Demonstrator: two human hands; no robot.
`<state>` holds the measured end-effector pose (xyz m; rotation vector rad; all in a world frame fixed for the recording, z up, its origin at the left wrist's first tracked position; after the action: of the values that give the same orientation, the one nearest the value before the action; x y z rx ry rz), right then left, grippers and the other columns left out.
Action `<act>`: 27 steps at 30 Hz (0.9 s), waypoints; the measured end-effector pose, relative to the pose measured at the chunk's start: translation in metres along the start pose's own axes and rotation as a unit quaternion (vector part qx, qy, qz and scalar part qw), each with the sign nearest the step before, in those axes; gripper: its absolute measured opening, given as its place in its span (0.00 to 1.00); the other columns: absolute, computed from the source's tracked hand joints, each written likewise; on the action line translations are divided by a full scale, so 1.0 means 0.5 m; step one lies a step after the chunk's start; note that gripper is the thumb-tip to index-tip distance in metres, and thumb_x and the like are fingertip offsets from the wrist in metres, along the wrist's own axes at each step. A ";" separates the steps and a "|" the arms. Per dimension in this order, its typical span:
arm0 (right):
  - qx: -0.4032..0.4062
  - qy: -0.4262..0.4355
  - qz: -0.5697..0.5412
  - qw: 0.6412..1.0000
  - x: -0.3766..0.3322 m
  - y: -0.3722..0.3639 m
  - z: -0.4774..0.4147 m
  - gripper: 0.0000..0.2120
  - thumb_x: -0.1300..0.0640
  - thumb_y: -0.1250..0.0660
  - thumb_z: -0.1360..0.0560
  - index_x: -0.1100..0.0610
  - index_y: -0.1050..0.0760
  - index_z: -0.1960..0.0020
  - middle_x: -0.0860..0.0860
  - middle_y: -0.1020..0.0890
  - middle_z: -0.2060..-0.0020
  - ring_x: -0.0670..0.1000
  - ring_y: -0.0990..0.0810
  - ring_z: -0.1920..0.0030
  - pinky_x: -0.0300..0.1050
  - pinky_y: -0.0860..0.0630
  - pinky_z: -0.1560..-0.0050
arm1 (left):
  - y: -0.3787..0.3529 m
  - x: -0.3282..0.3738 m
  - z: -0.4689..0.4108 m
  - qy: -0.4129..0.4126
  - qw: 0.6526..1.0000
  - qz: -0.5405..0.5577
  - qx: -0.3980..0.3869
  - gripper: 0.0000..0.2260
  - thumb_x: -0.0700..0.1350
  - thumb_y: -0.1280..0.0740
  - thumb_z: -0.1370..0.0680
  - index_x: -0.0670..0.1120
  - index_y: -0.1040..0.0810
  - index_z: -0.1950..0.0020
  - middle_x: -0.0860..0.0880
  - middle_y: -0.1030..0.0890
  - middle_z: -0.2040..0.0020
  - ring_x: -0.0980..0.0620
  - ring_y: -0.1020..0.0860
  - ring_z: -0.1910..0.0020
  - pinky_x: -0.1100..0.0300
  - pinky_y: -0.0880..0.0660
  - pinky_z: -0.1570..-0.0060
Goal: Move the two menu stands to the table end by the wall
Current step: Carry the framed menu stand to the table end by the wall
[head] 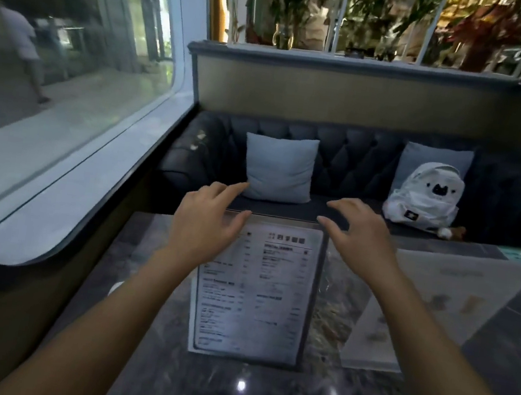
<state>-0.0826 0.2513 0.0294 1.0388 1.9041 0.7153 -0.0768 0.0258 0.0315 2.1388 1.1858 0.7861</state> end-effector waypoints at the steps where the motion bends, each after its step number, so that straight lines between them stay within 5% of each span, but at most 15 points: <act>1: -0.001 -0.005 0.000 1.000 -0.001 -0.009 0.001 0.19 0.51 0.36 0.25 0.59 0.28 0.38 0.56 0.24 0.39 0.56 0.28 0.39 0.53 0.34 0.40 | 0.002 -0.014 0.004 0.007 1.000 0.002 -0.002 0.20 0.50 0.34 0.25 0.45 0.28 0.35 0.42 0.20 0.47 0.43 0.23 0.49 0.49 0.28 0.51; 7: -0.011 -0.079 -0.051 0.995 0.021 -0.059 0.024 0.26 0.49 0.37 0.25 0.59 0.38 0.31 0.58 0.29 0.35 0.56 0.30 0.37 0.51 0.33 0.39 | -0.005 -0.088 0.042 0.087 0.993 0.084 0.000 0.21 0.49 0.33 0.26 0.46 0.31 0.34 0.42 0.24 0.43 0.44 0.26 0.45 0.48 0.29 0.45; 12: 0.011 -0.177 -0.151 0.972 0.056 -0.104 0.082 0.31 0.47 0.36 0.26 0.58 0.43 0.30 0.58 0.31 0.33 0.56 0.30 0.36 0.56 0.31 0.37 | -0.058 -0.149 0.107 0.227 0.944 0.238 -0.026 0.29 0.52 0.32 0.27 0.48 0.39 0.30 0.45 0.31 0.32 0.51 0.33 0.36 0.54 0.34 0.38; 18: -0.041 -0.271 -0.245 0.930 0.087 -0.188 0.175 0.31 0.43 0.36 0.28 0.52 0.42 0.30 0.52 0.27 0.40 0.52 0.27 0.41 0.54 0.26 0.43 | -0.129 -0.177 0.202 0.295 0.896 0.317 -0.096 0.28 0.51 0.31 0.28 0.49 0.36 0.31 0.46 0.27 0.39 0.49 0.28 0.41 0.51 0.27 0.44; 23: -0.067 -0.281 -0.273 0.918 0.097 -0.230 0.226 0.24 0.46 0.37 0.26 0.52 0.37 0.33 0.47 0.27 0.46 0.47 0.27 0.49 0.38 0.29 0.57 | -0.167 -0.173 0.263 0.304 0.853 0.401 -0.139 0.20 0.44 0.32 0.26 0.50 0.32 0.36 0.49 0.23 0.49 0.55 0.23 0.50 0.69 0.24 0.63; 27: -0.078 -0.289 -0.303 0.905 0.101 -0.247 0.245 0.17 0.51 0.39 0.24 0.54 0.33 0.37 0.52 0.23 0.46 0.52 0.24 0.45 0.53 0.23 0.47 | -0.186 -0.184 0.289 0.306 0.847 0.408 -0.148 0.16 0.38 0.34 0.25 0.52 0.28 0.39 0.47 0.21 0.50 0.50 0.22 0.50 0.60 0.23 0.54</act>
<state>-0.0406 0.2448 -0.1466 0.4313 1.4818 0.1576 -0.0633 -0.0403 -0.1511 2.1421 0.2719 1.9909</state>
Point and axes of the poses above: each hand's wrist, its own z-axis away from the middle knuckle, its own y-axis out of the back of the hand, x = y × z, the point moved 6 cm from there along -z, towards the middle knuckle
